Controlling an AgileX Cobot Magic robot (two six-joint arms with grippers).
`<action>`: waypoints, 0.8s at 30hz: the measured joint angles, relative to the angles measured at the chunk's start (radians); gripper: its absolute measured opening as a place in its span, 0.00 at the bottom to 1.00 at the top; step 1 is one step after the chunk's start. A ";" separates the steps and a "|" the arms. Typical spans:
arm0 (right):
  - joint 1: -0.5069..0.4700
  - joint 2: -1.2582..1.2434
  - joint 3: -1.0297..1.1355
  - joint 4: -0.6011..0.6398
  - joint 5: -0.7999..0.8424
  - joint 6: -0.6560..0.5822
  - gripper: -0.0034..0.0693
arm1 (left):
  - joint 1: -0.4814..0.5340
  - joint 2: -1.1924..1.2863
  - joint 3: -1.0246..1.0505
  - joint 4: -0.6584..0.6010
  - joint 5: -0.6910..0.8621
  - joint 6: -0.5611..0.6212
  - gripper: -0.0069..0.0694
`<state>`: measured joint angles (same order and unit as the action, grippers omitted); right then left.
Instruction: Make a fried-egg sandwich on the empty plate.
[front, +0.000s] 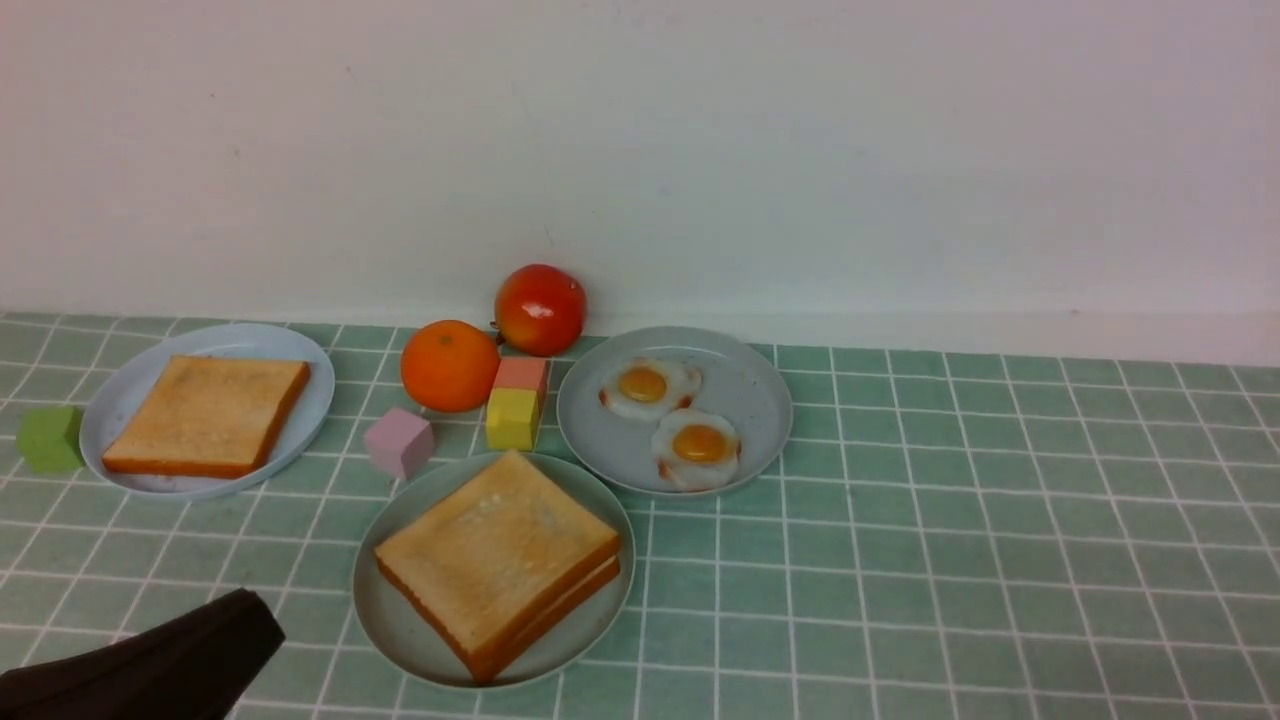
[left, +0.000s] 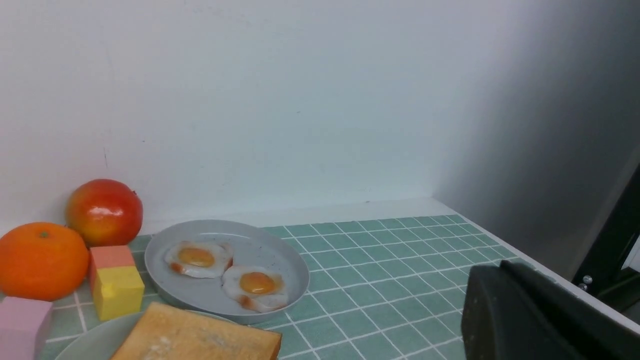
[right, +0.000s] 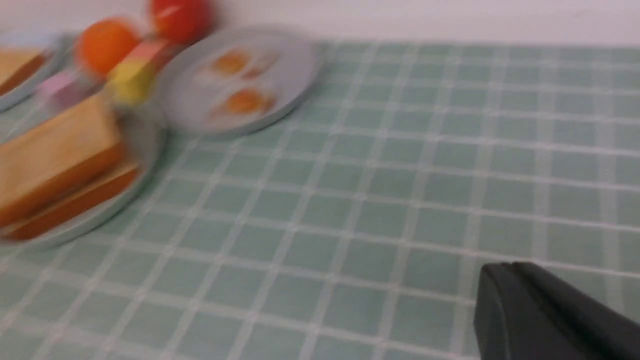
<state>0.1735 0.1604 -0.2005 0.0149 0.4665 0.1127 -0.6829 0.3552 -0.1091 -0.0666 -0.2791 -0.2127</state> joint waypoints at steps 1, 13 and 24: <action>-0.040 -0.033 0.036 0.006 -0.017 -0.023 0.03 | 0.000 0.000 0.000 -0.001 0.000 -0.001 0.07; -0.138 -0.171 0.213 0.040 -0.071 -0.046 0.03 | 0.000 -0.006 0.000 -0.002 0.007 -0.003 0.08; -0.138 -0.171 0.214 0.040 -0.073 -0.047 0.04 | 0.000 -0.006 0.000 -0.002 0.022 -0.003 0.09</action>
<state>0.0356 -0.0106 0.0131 0.0553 0.3938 0.0658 -0.6829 0.3494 -0.1088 -0.0688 -0.2574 -0.2153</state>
